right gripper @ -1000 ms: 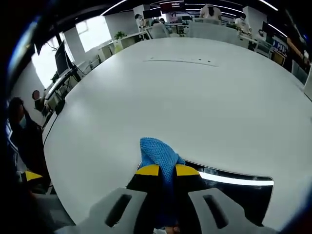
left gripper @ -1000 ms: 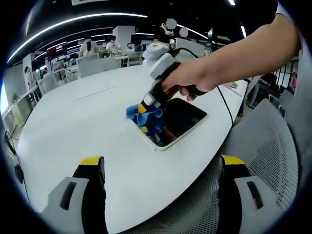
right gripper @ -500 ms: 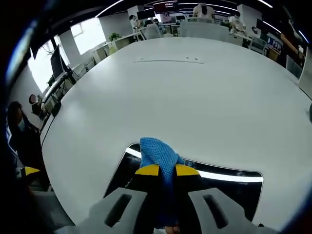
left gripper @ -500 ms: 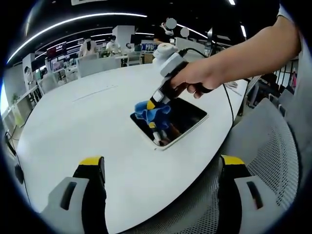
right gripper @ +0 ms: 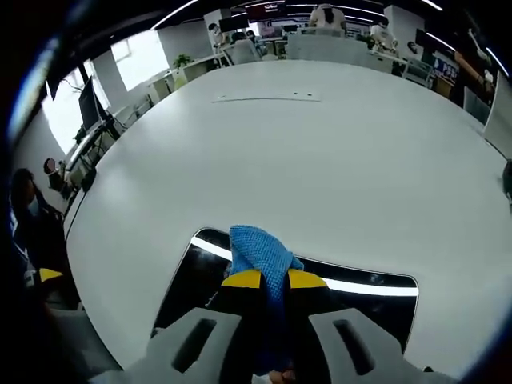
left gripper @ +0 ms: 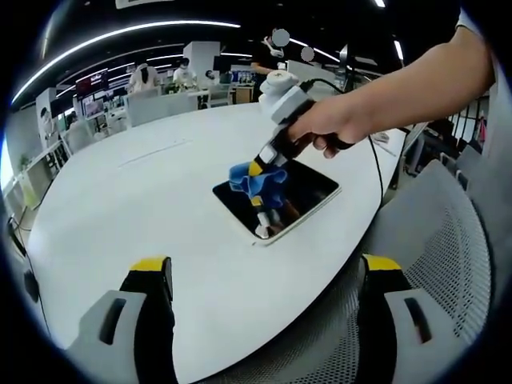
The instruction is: Wipe the mirror surface with the cleaning cloth until all visible marks leave the cleaned area.
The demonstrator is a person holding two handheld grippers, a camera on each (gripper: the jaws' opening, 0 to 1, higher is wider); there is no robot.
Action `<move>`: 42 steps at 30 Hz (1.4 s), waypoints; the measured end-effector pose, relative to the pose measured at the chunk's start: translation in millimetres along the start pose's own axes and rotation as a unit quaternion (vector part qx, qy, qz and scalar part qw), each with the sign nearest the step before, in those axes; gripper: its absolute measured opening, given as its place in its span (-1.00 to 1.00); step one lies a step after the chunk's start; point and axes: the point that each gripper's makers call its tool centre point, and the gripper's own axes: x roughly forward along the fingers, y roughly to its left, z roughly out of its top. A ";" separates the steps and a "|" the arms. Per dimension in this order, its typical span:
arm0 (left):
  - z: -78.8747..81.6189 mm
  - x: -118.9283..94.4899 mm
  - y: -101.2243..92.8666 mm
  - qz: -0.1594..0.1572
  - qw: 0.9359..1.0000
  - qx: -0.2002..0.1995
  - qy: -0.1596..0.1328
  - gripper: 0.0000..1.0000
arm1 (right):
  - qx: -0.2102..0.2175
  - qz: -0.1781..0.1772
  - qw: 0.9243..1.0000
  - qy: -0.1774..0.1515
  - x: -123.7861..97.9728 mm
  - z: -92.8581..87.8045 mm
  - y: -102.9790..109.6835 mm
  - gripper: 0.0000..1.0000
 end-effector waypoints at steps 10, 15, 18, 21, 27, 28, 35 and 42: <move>1.0 0.7 -0.8 -0.003 1.000 -0.009 -0.006 0.96 | 0.015 0.001 1.000 0.002 -8.6 -12.5 5.3 -0.92; 0.9 0.9 -1.1 -0.003 1.000 -0.012 -0.005 0.98 | 0.013 0.006 1.000 0.001 -14.7 -22.1 10.4 -0.92; 0.4 1.1 -1.2 -0.004 1.000 -0.014 -0.003 0.98 | 0.026 0.011 1.000 0.002 -18.6 -28.7 14.3 -0.92; 1.0 0.9 -1.2 -0.003 1.000 -0.014 -0.005 0.98 | 0.024 0.012 1.000 -0.002 -22.4 -34.8 18.7 -0.92; 2.4 0.4 -2.1 -0.004 1.000 -0.013 -0.010 0.98 | 0.027 0.018 0.999 -0.001 -31.0 -47.5 26.7 -0.92; 2.6 0.3 -1.7 -0.004 1.000 -0.013 -0.010 0.98 | 0.024 0.019 1.000 -0.001 -32.7 -50.1 28.6 -0.92; 7.0 -1.0 0.4 0.003 1.000 -0.005 -0.022 0.98 | 0.028 0.029 0.999 0.000 -39.5 -59.9 34.0 -0.92; 6.5 -0.3 2.3 0.007 1.000 -0.007 -0.021 0.98 | 0.022 0.034 0.999 -0.006 -45.0 -68.5 39.7 -0.92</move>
